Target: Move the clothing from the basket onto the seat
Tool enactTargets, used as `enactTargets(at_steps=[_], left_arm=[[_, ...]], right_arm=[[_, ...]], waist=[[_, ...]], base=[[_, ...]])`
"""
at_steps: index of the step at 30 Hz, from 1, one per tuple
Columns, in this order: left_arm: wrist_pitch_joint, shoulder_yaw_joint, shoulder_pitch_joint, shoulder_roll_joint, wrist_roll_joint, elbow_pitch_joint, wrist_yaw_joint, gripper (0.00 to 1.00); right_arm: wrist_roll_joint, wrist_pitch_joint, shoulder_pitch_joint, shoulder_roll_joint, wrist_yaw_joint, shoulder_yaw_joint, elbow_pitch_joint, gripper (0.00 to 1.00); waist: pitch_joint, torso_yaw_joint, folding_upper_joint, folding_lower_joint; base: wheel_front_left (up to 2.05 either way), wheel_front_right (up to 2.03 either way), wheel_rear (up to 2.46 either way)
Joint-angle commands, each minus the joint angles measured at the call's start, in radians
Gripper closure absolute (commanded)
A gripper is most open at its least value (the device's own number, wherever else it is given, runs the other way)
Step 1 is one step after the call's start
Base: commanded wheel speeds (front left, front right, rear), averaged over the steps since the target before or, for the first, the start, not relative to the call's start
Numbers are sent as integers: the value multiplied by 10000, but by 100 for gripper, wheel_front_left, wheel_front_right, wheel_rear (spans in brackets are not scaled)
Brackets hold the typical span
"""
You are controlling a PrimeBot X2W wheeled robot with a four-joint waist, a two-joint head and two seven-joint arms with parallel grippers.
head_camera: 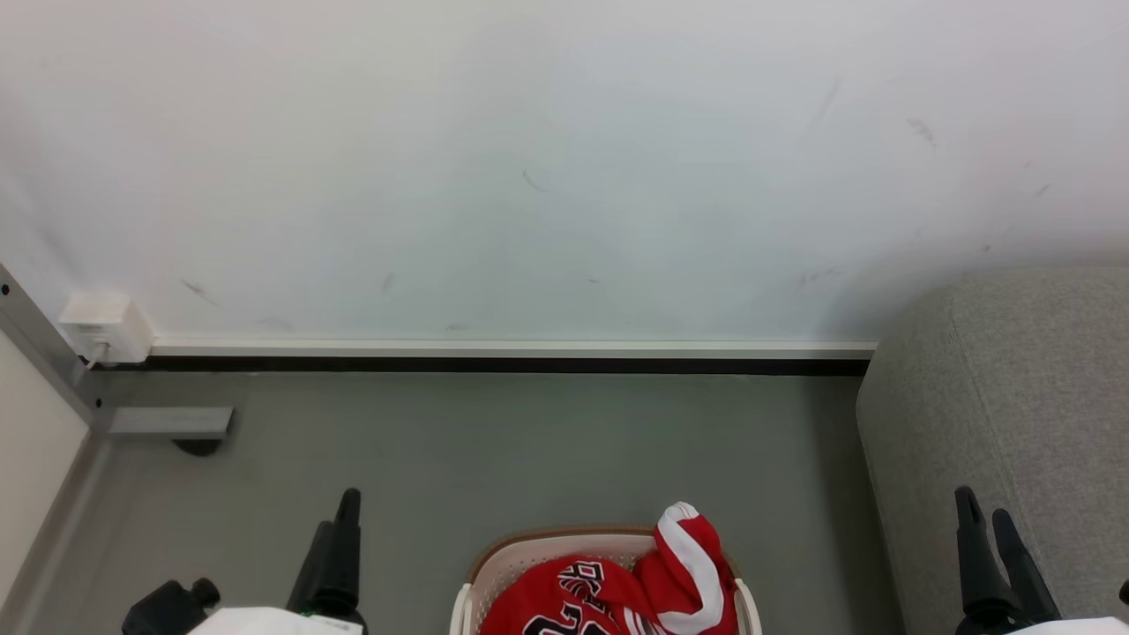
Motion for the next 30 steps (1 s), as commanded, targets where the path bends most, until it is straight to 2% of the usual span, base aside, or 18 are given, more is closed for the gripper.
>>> enactTargets(at_steps=[1,16,30], left_arm=[[-105,-22,-57,83,398,-198,0,0],[-601,-227,92,101,3149,-442,148,0],[-979,-429,229,112,4897,-444,64,0]], right_arm=[[-401,-93,-26,-143,-7,45,-196,0],[-2455,-573,180,-376,-9,343,-333,0],[-3938,-965,360,-538,-11,624,-427,0]], waist=[[3,3,0,0],[-9,51,0,0],[-35,108,0,0]], base=[[0,0,0],[0,0,0],[0,0,0]])
